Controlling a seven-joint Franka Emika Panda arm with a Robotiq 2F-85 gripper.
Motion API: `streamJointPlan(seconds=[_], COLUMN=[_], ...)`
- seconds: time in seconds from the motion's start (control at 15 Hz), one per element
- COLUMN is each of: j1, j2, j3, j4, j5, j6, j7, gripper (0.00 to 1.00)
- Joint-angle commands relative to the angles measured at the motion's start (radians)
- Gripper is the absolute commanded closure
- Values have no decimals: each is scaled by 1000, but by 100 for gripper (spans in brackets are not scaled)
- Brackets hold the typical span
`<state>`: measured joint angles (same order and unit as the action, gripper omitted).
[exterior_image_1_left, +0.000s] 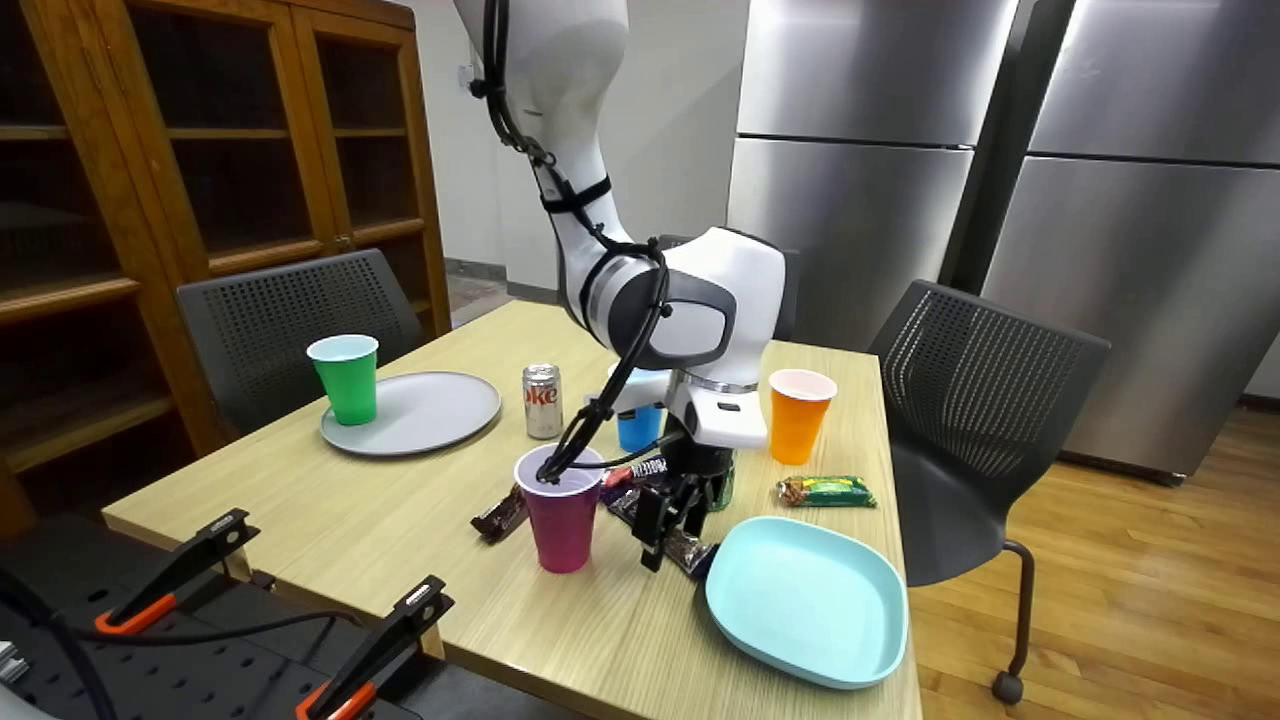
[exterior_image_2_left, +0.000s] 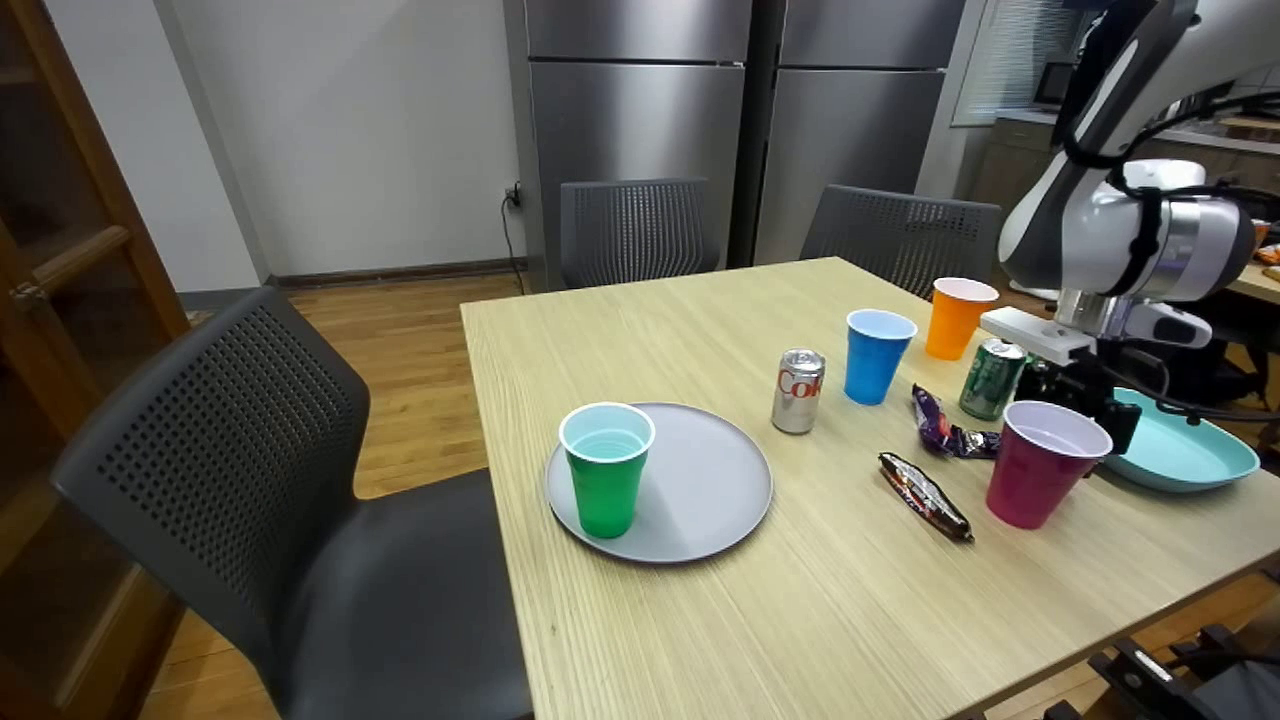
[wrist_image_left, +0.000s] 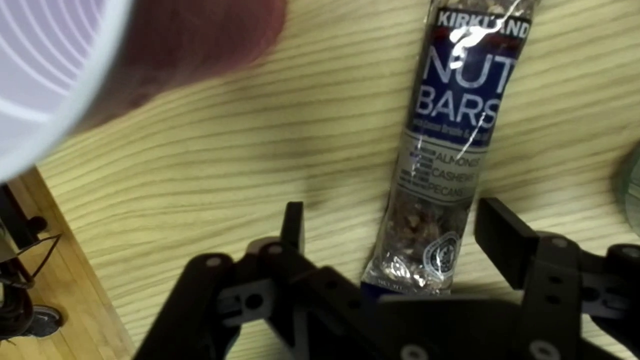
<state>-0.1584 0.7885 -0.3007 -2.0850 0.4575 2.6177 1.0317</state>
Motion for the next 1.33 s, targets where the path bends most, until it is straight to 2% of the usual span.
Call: streamJointPlan(seconds=[0.0, 0.4, 0.87, 1.27], j1=[0, -2, 0, -9], j2=[2, 1, -77, -155], j3=[-5, -6, -13, -29], j4=[19, 30, -27, -43], j5=[-26, -27, -22, -34], j6=[-16, -16, 18, -6], j7=[44, 54, 36, 29], gripper=[42, 88, 90, 90])
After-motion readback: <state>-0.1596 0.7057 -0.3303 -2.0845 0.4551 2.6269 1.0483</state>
